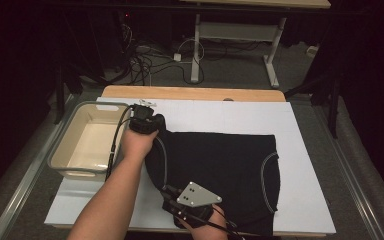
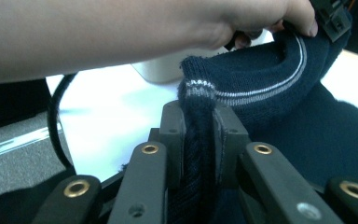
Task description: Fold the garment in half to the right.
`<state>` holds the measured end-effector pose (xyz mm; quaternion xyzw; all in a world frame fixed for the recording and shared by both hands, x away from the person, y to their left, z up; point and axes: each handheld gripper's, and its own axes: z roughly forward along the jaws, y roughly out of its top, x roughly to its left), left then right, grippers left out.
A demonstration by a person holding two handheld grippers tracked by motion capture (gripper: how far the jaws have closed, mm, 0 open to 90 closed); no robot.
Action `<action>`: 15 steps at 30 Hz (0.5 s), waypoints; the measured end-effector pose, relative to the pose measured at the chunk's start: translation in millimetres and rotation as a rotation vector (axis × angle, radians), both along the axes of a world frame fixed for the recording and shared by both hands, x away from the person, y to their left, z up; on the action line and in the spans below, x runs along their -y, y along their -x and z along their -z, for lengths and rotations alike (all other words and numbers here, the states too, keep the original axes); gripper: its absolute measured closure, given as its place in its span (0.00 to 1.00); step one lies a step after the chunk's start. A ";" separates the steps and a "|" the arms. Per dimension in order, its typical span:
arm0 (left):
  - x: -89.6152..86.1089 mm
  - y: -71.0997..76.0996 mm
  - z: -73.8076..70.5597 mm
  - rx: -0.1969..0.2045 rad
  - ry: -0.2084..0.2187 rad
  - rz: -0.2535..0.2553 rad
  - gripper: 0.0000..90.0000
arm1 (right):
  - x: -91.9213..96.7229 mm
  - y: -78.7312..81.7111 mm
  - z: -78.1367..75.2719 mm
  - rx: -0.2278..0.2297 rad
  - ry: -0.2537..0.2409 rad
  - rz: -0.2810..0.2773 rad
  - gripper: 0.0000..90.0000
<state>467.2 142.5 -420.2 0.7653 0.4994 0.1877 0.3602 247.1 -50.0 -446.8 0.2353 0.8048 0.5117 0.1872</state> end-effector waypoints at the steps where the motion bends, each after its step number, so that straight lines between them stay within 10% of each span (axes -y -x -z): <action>1: 3.7 -0.7 3.0 -0.004 0.000 0.006 0.85 | 3.3 -0.1 2.9 -0.009 0.000 0.006 0.86; 15: 37.6 -0.6 24.4 -0.003 0.018 0.062 0.85 | 34.0 1.4 26.3 -0.051 0.007 0.064 0.86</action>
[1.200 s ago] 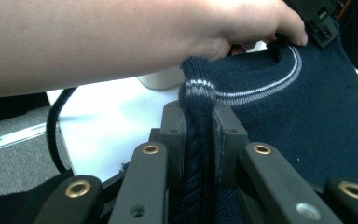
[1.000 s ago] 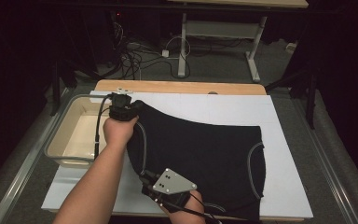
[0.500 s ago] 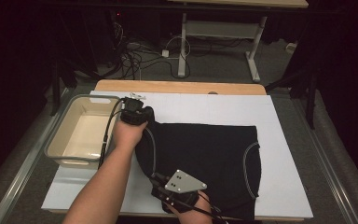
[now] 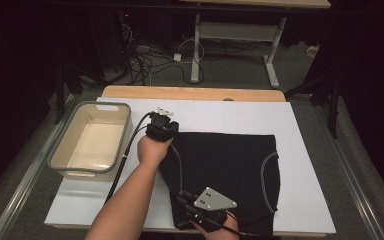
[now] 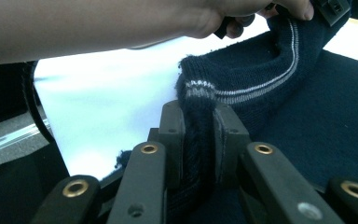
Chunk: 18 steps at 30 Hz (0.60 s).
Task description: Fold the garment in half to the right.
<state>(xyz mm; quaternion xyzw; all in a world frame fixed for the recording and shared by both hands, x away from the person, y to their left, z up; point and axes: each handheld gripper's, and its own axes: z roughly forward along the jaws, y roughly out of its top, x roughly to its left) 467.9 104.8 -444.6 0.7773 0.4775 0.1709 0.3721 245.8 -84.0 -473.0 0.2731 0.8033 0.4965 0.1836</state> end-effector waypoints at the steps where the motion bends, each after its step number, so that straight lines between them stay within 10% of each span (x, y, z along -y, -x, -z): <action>1: 1.0 0.0 -0.1 0.003 0.003 0.000 0.85 | 1.9 0.1 0.0 0.004 0.002 0.002 0.86; 18: 22.1 3.5 -27.3 0.078 0.027 0.041 0.85 | 29.0 7.2 -14.3 0.045 -0.028 0.037 0.86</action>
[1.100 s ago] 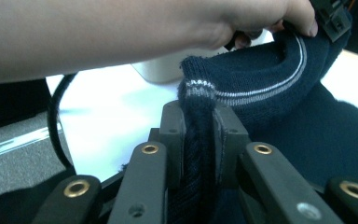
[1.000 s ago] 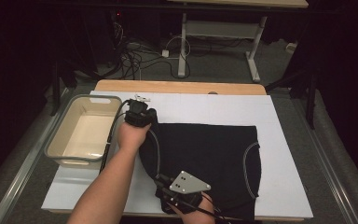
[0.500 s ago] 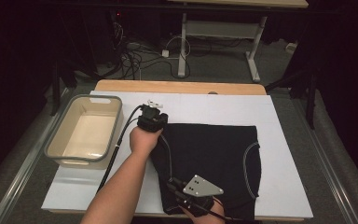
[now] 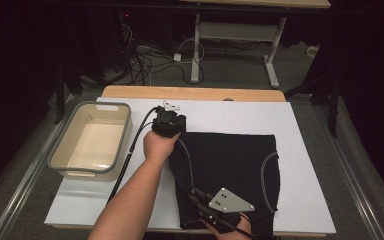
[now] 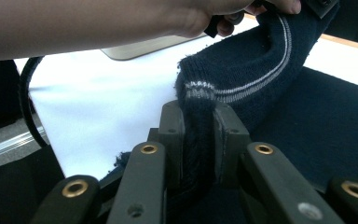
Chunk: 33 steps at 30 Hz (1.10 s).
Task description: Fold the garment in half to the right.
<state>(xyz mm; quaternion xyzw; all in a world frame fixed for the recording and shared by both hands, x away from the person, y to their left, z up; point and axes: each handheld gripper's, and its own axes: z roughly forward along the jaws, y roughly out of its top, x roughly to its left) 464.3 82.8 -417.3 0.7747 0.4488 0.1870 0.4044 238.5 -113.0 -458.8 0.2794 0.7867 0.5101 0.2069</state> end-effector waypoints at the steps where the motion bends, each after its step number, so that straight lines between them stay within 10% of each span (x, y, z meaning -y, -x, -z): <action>1: 3.2 -0.4 0.0 0.000 -0.003 0.006 0.85 | 2.5 0.6 -0.3 0.004 0.001 0.003 0.86; 33: 95.3 -8.0 17.5 -0.014 0.068 0.156 0.85 | 85.4 17.5 11.5 -0.020 0.015 0.149 0.85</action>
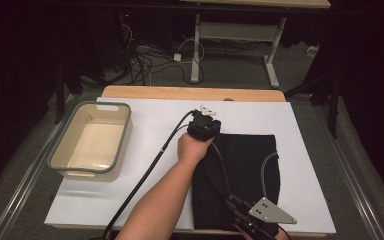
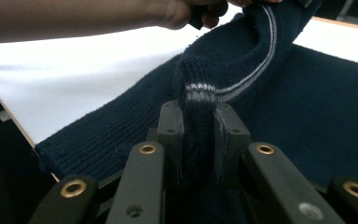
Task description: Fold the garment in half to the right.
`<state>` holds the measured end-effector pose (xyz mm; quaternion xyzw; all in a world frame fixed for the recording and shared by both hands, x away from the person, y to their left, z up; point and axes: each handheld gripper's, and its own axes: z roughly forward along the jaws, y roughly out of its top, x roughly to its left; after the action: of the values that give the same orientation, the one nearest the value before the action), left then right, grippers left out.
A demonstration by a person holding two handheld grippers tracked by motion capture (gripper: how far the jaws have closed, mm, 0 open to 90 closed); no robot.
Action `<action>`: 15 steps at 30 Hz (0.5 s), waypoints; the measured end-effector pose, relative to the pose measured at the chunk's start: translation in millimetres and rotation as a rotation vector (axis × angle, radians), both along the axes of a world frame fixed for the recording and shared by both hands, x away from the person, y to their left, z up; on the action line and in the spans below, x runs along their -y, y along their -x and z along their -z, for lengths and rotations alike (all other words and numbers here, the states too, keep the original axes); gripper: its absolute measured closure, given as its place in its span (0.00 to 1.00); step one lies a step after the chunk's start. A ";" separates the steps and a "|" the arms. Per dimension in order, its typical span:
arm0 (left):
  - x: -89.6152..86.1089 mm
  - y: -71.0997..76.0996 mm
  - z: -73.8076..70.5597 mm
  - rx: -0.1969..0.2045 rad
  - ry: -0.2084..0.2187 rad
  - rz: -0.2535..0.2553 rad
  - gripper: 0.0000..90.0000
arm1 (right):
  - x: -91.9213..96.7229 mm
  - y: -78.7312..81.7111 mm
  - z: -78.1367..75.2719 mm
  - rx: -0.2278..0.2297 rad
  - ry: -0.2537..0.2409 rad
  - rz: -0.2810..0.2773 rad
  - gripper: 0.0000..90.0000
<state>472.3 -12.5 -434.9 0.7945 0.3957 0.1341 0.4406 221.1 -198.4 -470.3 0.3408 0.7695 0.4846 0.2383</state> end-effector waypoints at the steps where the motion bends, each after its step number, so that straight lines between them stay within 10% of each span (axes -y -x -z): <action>1: 2.8 -0.2 1.1 0.000 0.006 0.006 0.85 | 2.8 0.3 0.5 -0.003 -0.003 0.004 0.85; 9: 18.5 1.2 11.5 -0.014 0.007 0.032 0.81 | 14.9 2.8 5.9 -0.014 0.000 0.019 0.85; 15: 15.5 6.7 12.0 -0.023 -0.030 0.066 0.53 | 15.1 1.9 10.9 -0.021 0.004 0.014 0.84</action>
<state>465.6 -28.1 -446.8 0.8152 0.3724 0.1163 0.4280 219.2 -213.5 -481.2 0.3509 0.7705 0.4777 0.2345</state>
